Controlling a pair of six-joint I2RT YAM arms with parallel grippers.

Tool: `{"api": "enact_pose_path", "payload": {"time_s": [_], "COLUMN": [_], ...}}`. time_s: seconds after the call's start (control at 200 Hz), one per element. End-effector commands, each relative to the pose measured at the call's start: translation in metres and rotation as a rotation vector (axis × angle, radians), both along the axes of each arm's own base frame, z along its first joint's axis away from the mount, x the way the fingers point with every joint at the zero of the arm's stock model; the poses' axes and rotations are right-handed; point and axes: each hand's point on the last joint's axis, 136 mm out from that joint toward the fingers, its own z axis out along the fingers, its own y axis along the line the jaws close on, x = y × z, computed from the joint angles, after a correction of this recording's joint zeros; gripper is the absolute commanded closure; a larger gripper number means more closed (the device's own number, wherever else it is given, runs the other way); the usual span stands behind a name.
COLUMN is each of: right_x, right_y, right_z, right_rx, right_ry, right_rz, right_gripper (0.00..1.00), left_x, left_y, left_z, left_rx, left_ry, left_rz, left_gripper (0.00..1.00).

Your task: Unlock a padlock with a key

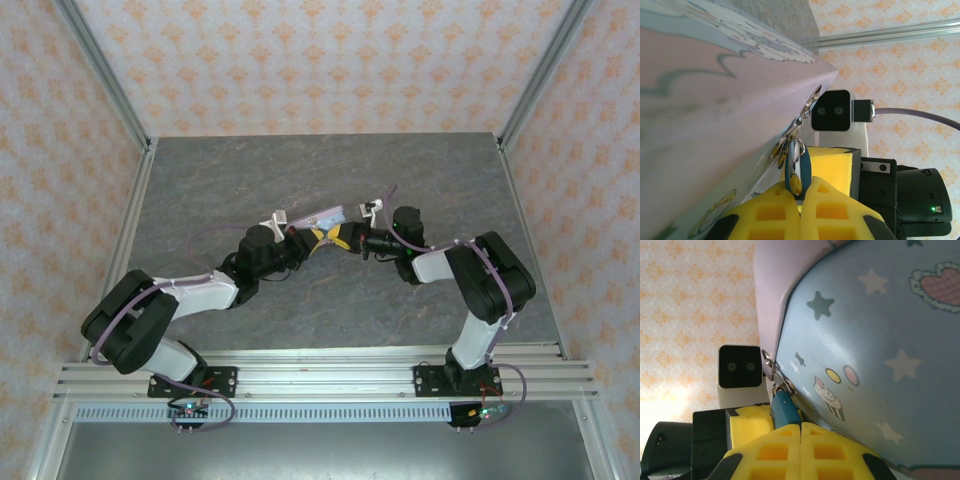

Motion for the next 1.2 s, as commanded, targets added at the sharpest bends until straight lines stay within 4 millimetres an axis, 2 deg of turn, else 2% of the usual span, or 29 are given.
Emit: {"api": "enact_pose_path", "payload": {"time_s": [0.0,0.32,0.525,0.716,0.981,1.086,1.191], "right_x": [0.021,0.029,0.032,0.031,0.02,0.016,0.013], "right_y": [0.004,0.006,0.009,0.007,0.008,0.006,0.004], "right_z": [0.015,-0.003,0.005,0.013,0.025,0.019,0.003], "right_rx": [0.031,0.028,0.095,0.134,0.15,0.107,0.059], "right_ry": [-0.032,0.05,0.081,0.119,0.159,0.162,0.189], "right_rz": [-0.103,-0.184,-0.21,-0.215,-0.183,-0.182,-0.19], "right_gripper": [1.0,1.0,1.0,1.0,1.0,1.0,1.0], "left_x": [-0.022,-0.024,-0.032,-0.039,-0.034,-0.033,-0.033], "left_y": [-0.036,-0.041,-0.039,-0.03,-0.012,-0.01,-0.007], "left_z": [0.028,0.006,-0.009,-0.033,-0.063,-0.07,-0.077], "left_rx": [-0.047,0.012,0.084,0.196,0.3,0.309,0.331], "left_ry": [-0.119,-0.109,-0.113,-0.102,-0.067,-0.06,-0.051], "left_rz": [-0.185,-0.234,-0.282,-0.336,-0.339,-0.341,-0.346], "left_gripper": [1.0,1.0,1.0,1.0,1.0,1.0,1.0]}}
